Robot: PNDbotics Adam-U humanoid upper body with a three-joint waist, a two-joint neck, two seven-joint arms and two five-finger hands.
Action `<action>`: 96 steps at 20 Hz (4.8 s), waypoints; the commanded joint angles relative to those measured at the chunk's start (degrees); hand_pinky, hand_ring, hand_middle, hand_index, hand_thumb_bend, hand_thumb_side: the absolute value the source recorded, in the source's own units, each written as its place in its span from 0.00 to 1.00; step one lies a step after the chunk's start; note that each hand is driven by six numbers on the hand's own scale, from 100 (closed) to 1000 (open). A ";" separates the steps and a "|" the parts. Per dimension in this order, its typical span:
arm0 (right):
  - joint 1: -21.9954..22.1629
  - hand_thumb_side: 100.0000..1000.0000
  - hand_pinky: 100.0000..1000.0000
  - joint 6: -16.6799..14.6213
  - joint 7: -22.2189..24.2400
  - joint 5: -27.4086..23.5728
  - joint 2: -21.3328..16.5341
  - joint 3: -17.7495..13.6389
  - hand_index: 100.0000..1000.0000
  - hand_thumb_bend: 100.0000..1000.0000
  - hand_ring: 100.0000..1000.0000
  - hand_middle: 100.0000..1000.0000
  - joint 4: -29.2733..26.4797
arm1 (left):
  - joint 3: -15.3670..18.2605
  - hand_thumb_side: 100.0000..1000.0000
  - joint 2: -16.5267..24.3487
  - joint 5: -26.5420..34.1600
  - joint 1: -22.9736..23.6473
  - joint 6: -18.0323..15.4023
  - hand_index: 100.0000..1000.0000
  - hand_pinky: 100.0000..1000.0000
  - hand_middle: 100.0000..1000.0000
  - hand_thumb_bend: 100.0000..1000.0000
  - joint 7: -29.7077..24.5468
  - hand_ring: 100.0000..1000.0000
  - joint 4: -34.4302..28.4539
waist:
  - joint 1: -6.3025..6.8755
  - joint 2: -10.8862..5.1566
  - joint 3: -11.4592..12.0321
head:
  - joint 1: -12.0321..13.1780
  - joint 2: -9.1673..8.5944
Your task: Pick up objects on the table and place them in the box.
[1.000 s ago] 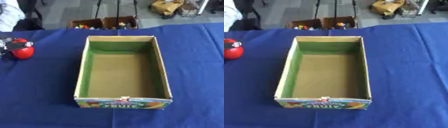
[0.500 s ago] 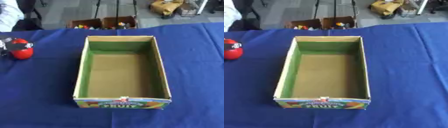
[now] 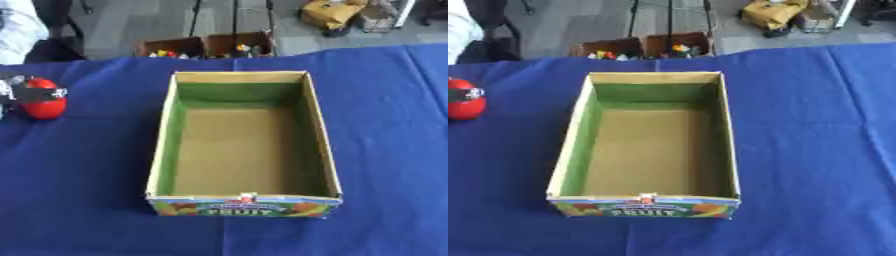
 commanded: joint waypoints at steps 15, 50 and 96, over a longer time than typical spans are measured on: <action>-0.32 0.84 0.75 0.68 -0.67 -0.86 -0.61 -1.17 0.75 0.00 0.79 0.70 -0.86 | -0.86 0.48 -0.49 4.82 -0.31 0.31 0.93 0.17 0.61 0.00 2.80 0.44 0.33 | 0.53 -1.96 -0.13 | -0.43 0.05; 0.68 0.83 0.75 0.80 0.13 -3.15 -1.30 -0.94 0.75 0.00 0.79 0.69 -0.86 | -4.86 0.39 -0.56 -5.44 -3.53 -1.49 0.89 0.13 0.52 0.00 2.46 0.44 -9.22 | 1.57 -8.37 1.15 | -1.91 3.15; -0.40 0.81 0.75 1.43 4.19 -9.63 -0.97 1.30 0.74 0.00 0.79 0.70 -0.86 | -17.30 0.39 -18.96 -1.73 1.25 -7.12 0.85 0.06 0.44 0.00 -3.67 0.38 -25.38 | 0.28 -18.16 2.22 | -6.77 7.94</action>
